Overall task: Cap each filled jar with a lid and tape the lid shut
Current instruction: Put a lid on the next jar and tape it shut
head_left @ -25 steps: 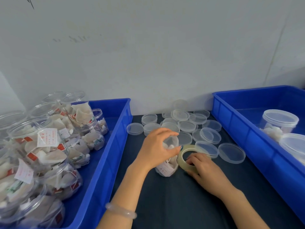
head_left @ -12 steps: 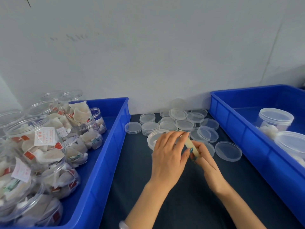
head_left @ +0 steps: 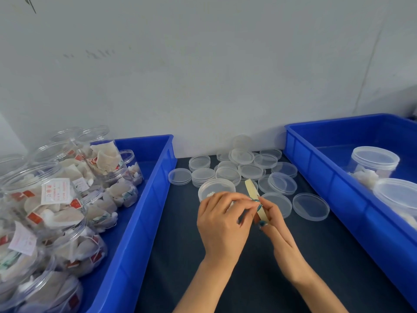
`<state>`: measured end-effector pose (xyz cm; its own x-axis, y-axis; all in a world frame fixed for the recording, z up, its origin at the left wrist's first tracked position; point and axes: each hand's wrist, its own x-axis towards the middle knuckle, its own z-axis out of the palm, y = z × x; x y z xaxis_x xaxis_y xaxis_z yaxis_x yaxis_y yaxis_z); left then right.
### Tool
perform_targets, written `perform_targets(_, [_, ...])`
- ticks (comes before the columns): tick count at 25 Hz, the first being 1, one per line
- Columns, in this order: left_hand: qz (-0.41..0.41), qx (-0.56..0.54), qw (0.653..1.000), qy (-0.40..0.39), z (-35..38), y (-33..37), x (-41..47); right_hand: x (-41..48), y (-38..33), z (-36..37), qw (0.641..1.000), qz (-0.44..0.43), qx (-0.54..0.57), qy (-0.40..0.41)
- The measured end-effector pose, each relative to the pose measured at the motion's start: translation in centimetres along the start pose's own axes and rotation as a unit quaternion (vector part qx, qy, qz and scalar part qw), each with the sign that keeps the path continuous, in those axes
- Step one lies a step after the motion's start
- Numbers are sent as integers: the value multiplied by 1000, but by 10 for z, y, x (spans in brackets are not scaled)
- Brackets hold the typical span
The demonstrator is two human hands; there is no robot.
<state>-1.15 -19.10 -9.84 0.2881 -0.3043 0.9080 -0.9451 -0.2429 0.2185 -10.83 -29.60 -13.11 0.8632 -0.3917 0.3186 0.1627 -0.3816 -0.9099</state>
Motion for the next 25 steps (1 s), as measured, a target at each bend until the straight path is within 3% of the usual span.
perform_targets(2, [-16,12,1000,-18,0,-1,1,3,9,1,997,11,-52,53])
perform_targets(3, [-21,22,999,-29,0,0,3,1,4,4,996,7,-74,42])
perform_targets(6, [-30,29,997,-73,-2,6,2,-13,-11,5,996,8,-45,71])
perform_targets(9, [-28,-5,994,-106,-10,16,-15,-8,-6,-3,988,6,-73,138])
perform_targets(11, [-82,-50,990,-101,-15,18,-21,-5,-9,-5,978,10,-132,161])
perform_targets(13, [-135,-103,980,-100,-19,18,-19,-9,-13,-3,970,-5,-191,153])
perform_targets(16, [-126,-153,974,-112,-25,19,-15,-11,-16,0,968,-14,-215,129])
perform_targets(25, [-81,-86,991,-59,-24,6,-15,-15,-11,1,957,-47,-261,117])
